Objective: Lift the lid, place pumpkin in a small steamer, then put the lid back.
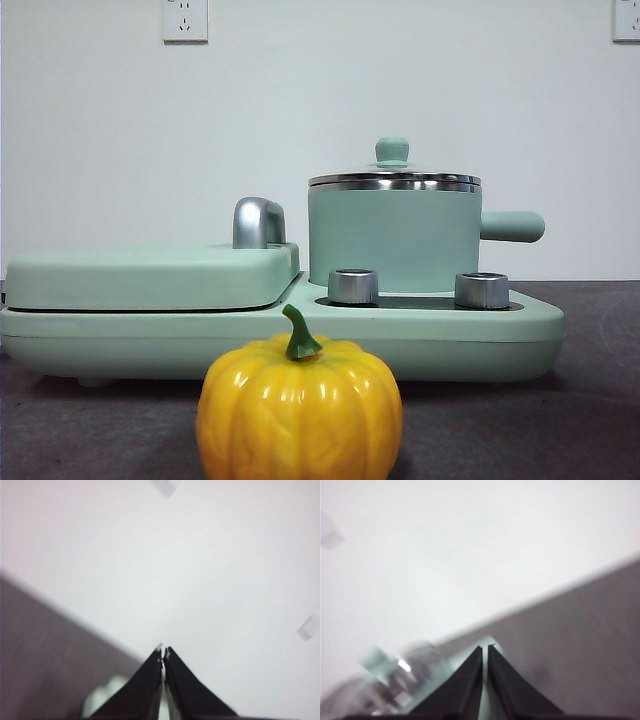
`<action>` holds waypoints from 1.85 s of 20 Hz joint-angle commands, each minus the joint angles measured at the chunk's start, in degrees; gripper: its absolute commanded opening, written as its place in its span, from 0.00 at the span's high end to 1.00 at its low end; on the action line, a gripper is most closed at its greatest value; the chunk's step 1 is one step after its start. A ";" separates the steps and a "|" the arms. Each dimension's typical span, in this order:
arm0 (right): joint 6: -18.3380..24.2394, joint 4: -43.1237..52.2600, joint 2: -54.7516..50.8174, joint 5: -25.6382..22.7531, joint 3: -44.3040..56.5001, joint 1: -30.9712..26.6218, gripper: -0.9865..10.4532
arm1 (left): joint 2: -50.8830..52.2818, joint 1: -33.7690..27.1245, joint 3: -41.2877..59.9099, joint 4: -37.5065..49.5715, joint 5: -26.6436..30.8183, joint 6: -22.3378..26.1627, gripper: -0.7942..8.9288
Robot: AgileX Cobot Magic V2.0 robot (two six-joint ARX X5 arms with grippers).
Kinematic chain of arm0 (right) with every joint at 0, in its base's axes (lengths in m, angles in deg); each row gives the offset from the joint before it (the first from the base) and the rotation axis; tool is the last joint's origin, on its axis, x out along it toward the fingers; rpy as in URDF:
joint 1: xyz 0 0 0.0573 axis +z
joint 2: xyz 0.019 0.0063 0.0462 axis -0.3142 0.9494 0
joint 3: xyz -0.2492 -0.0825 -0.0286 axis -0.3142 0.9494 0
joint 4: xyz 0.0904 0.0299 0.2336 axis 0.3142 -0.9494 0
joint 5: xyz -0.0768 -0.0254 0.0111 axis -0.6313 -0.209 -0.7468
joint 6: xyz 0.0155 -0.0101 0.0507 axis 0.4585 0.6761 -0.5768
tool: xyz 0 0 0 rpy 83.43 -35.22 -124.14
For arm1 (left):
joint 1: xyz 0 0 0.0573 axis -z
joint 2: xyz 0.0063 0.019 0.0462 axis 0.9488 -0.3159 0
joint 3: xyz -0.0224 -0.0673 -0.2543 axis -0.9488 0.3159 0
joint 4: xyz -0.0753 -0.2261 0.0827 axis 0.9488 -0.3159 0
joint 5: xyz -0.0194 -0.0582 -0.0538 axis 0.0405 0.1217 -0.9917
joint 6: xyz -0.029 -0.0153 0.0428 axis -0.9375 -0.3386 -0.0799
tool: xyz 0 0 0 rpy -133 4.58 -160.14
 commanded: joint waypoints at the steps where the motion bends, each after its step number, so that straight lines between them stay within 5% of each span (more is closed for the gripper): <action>1: -1.25 3.56 0.02 0.92 -2.91 0.09 0.90 | 0.07 -0.02 -1.11 3.78 -0.24 2.36 0.91; 8: 2.80 -2.67 0.22 0.98 -15.02 0.09 0.90 | -0.46 0.00 -8.31 -0.46 -0.28 6.01 0.91; 16: 10.75 -21.51 5.57 1.01 -31.06 0.09 0.90 | -7.08 -0.02 -26.99 -26.80 -0.28 9.44 0.91; 25: 21.14 -31.15 18.01 3.91 -41.66 0.09 0.90 | -21.09 0.11 -44.96 -39.19 -0.98 25.62 0.91; 31: 27.45 -34.05 26.18 10.47 -45.00 0.11 0.90 | -30.45 0.28 -51.49 -46.12 -7.45 34.29 0.91; 37: 36.35 -38.25 31.98 14.86 -46.34 1.01 0.90 | -37.42 2.27 -54.95 -51.84 -12.04 49.27 0.91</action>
